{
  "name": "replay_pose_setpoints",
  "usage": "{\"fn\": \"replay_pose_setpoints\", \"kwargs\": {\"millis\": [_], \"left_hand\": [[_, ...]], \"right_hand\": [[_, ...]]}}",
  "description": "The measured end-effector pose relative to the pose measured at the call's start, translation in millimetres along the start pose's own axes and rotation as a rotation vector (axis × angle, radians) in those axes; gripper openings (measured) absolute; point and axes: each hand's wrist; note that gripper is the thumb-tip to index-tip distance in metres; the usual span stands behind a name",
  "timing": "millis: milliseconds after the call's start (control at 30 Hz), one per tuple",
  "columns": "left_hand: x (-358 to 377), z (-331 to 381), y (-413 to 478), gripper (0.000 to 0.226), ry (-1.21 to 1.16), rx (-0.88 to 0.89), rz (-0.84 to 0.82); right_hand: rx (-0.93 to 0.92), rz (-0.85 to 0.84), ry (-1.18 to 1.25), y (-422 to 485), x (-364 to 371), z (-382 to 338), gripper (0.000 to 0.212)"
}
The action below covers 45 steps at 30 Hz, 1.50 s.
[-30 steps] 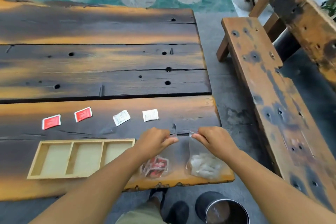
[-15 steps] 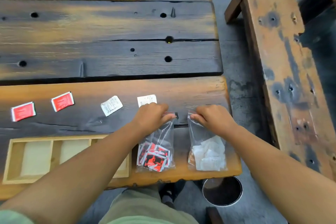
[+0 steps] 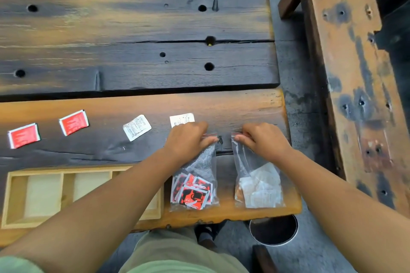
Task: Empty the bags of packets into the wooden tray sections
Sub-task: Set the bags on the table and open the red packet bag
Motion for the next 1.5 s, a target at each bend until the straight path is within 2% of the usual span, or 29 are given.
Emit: {"fn": "replay_pose_setpoints", "kwargs": {"millis": [133,300,433,533,633,733,900,1067,1267,1367,1500], "left_hand": [[-4.0,1.8,-4.1,0.046,-0.031,-0.035,0.02],[-11.3,0.5,-13.3,0.046,-0.025,-0.064,0.133],[-24.2,-0.9,-34.3,0.046,-0.078,-0.116,0.212],[-31.8,2.0,-58.1,0.044,-0.002,-0.185,0.266],[-34.4,7.9,-84.6,0.044,-0.055,-0.221,0.224],[-33.2,18.3,-113.4,0.04,-0.259,-0.311,0.158],[-29.0,44.8,-151.3,0.043,-0.454,-0.35,0.121],[-24.4,73.2,-173.3,0.052,-0.555,-0.44,0.137],[-20.6,78.9,-176.6,0.067,-0.624,-0.502,0.059],[-17.4,72.5,-174.2,0.067,-0.773,-0.594,0.028],[-5.0,64.8,-169.5,0.073,-0.897,-0.613,-0.013]], "right_hand": [[-0.01,0.07,0.057,-5.0,-1.4,-7.6,0.036],[0.017,0.156,0.21,-10.6,-7.9,-18.7,0.026],[0.008,0.222,0.246,-22.5,-10.5,-34.4,0.028],[-0.011,0.231,0.296,-33.8,-5.2,-50.3,0.027],[0.005,0.218,0.386,-49.6,2.2,-68.1,0.028],[0.055,0.198,0.524,-67.0,16.1,-80.6,0.033],[0.149,0.175,0.803,-93.1,38.9,-100.5,0.052],[0.173,0.088,0.822,-117.7,55.6,-106.9,0.064],[0.289,0.061,0.91,-123.7,70.3,-110.5,0.066],[0.352,0.066,0.927,-116.1,74.9,-113.9,0.074],[0.442,0.036,1.013,-108.8,82.5,-119.7,0.078]]}}
Point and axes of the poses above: each hand's wrist, its own y-axis towards the middle knuckle, its own x-axis out of the palm, z = x × y, and after that the axes turned 10 degrees about y, right-handed
